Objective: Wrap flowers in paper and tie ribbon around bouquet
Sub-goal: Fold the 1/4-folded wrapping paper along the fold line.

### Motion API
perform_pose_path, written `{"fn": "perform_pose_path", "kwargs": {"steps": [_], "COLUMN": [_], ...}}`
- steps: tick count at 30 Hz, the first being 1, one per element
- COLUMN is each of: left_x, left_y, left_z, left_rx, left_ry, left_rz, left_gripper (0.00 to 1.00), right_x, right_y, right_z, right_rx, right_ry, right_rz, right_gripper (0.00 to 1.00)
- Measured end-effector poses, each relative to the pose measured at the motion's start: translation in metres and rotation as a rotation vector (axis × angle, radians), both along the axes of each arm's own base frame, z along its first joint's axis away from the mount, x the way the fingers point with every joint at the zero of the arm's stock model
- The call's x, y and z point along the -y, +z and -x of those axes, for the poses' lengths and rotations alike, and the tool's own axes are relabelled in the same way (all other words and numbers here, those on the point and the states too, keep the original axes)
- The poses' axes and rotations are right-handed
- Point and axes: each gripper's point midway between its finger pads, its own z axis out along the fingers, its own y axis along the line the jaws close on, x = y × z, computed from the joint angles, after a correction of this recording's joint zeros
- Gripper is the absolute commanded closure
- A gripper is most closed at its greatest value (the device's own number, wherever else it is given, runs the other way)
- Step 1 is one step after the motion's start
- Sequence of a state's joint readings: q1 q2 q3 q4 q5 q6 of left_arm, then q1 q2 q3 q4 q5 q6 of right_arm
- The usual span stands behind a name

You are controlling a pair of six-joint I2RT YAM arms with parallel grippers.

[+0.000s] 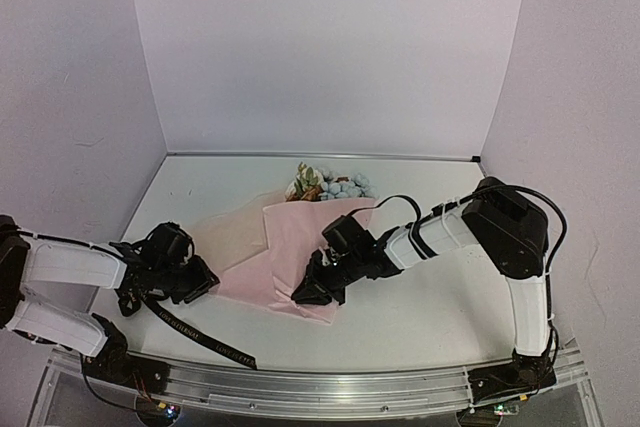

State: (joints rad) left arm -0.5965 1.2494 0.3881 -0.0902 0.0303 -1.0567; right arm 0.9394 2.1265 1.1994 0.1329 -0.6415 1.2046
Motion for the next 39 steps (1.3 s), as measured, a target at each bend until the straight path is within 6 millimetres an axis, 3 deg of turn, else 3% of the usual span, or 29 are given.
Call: {"fn": "perform_pose_path", "kwargs": {"steps": [4,10,19,24,39], "left_x": [-0.027,-0.047,-0.072,-0.067,-0.043], "left_y": [0.0,0.0,0.0,0.001,-0.002], "left_z": [-0.012,-0.021,0.007,0.01,-0.002], "left_rx": [-0.001,-0.007,-0.076,-0.073,-0.057], "left_ry": [0.101,0.176,0.29,0.293,0.245], "left_rz": [-0.009,-0.004,-0.03,0.024,0.135], "left_gripper": [0.6,0.57,0.54,0.56,0.8], "right_x": [0.0,-0.001,-0.003,-0.006,-0.009], "right_y": [0.0,0.0,0.0,0.0,0.0], "right_z": [0.0,0.0,-0.001,-0.002,-0.004], "right_rx": [0.002,0.003,0.001,0.0,-0.005], "right_ry": [0.0,0.001,0.001,-0.004,-0.01], "right_rz": [-0.003,-0.009,-0.02,-0.032,-0.044], "right_gripper": [0.89,0.89,0.89,0.89,0.89]}}
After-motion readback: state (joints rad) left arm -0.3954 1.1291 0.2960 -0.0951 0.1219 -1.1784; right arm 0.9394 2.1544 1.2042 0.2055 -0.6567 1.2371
